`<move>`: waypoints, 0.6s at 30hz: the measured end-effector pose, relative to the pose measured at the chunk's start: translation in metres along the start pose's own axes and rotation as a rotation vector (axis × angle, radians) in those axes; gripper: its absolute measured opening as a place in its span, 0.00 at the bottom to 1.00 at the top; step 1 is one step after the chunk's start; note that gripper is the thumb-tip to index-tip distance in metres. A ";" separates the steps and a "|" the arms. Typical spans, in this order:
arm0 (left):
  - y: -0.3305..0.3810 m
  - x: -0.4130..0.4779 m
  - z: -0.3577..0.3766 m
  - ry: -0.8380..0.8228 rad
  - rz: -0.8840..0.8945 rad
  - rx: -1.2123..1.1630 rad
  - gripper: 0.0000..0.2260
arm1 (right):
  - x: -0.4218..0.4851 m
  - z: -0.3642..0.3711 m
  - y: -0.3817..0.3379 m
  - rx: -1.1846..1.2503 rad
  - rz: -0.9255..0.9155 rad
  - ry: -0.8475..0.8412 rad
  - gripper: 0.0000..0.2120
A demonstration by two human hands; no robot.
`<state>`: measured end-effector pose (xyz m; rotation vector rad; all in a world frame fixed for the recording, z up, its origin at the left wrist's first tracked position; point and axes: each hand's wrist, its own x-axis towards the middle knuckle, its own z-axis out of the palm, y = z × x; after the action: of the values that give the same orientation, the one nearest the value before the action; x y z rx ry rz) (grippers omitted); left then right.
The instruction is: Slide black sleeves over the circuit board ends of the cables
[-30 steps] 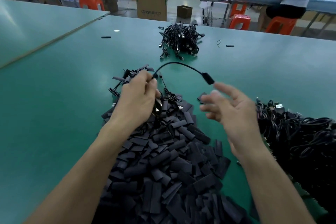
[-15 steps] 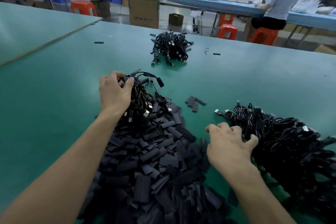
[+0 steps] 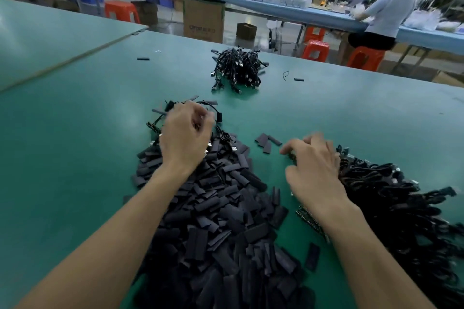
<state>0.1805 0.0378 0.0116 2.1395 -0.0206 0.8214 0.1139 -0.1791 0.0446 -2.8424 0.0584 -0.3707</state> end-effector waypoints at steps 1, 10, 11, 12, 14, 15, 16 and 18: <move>0.005 -0.005 0.003 -0.110 0.024 -0.091 0.04 | 0.004 -0.005 -0.006 0.067 -0.054 0.015 0.21; 0.040 -0.043 0.029 -0.732 -0.077 -0.736 0.33 | 0.014 -0.015 -0.030 0.610 -0.318 -0.100 0.33; 0.041 -0.047 0.031 -0.711 -0.095 -0.780 0.35 | 0.012 -0.013 -0.029 0.621 -0.326 -0.106 0.35; 0.042 -0.050 0.033 -0.691 -0.091 -0.803 0.35 | 0.010 -0.010 -0.028 0.612 -0.332 -0.118 0.35; 0.043 -0.057 0.035 -0.672 -0.042 -0.794 0.33 | 0.007 -0.008 -0.024 0.555 -0.314 -0.134 0.35; 0.044 -0.059 0.035 -0.673 -0.012 -0.777 0.30 | 0.006 -0.009 -0.021 0.507 -0.286 -0.134 0.35; 0.045 -0.061 0.035 -0.675 0.038 -0.738 0.26 | 0.006 -0.010 -0.019 0.460 -0.248 -0.138 0.34; 0.044 -0.060 0.034 -0.659 0.203 -0.568 0.17 | 0.004 -0.014 -0.014 0.376 -0.166 -0.177 0.33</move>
<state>0.1391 -0.0310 -0.0068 1.7762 -0.7319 0.1448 0.1148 -0.1695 0.0621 -2.4983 -0.2561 -0.1417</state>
